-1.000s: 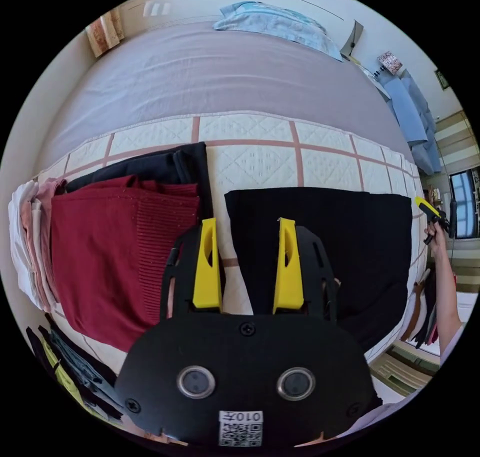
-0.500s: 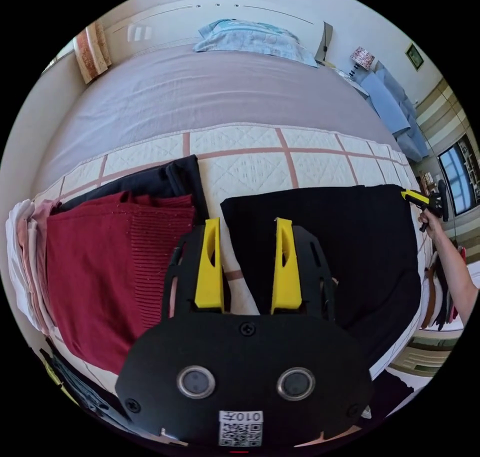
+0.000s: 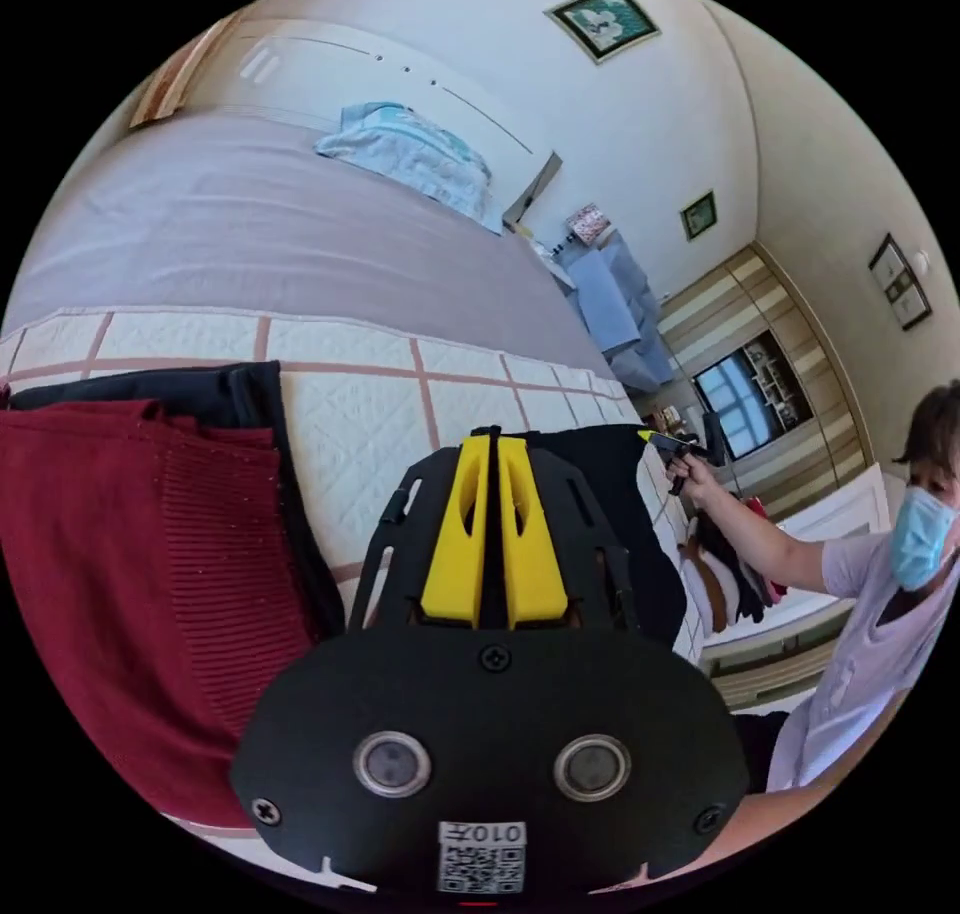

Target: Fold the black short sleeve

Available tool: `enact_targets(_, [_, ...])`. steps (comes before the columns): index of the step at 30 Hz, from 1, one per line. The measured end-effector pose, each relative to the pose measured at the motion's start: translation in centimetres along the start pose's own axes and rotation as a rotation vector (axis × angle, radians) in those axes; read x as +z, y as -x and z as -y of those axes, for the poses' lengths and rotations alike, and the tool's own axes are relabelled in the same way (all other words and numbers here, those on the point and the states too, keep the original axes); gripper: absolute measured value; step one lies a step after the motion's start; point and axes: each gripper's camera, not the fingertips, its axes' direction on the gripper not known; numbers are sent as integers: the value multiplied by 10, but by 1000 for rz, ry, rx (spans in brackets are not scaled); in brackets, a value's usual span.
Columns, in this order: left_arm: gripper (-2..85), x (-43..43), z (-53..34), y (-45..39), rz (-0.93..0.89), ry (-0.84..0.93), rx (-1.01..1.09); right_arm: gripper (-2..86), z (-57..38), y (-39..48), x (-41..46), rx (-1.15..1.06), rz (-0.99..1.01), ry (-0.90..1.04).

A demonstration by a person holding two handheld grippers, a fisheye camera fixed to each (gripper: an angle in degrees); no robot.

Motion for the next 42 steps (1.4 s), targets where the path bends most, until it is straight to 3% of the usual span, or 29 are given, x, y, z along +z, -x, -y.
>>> enact_targets(3, [0, -35, -35, -48, -147, 108, 248, 41, -53, 68, -51, -341, 43, 16])
enact_targets(5, [-1, -43, -64, -74, -157, 282, 338, 40, -100, 108, -60, -494, -49, 211])
enact_targets(7, [-1, -35, -112, -96, -60, 549, 386, 40, -133, 123, -46, -524, -76, 380])
enact_targets(11, [-2, -8, -172, -100, -11, 763, 362, 41, -173, 147, 15, -521, -133, 660])
enact_targets(13, [-2, 13, -192, -96, -11, 825, 356, 41, -182, 155, 35, -534, -167, 706])
enact_targets(24, [-2, 27, -206, -102, 19, 805, 413, 40, -203, 193, 45, -521, -256, 684])
enact_targets(29, [-2, 30, -219, -97, 70, 781, 403, 34, -225, 212, 36, -506, -292, 526])
enact_targets(36, [-2, 21, -225, -99, 132, 683, 382, 25, -239, 230, 33, -453, -319, 459])
enact_targets(42, [0, 32, -242, -94, 181, 736, 374, 24, -258, 250, 58, -518, -311, 529])
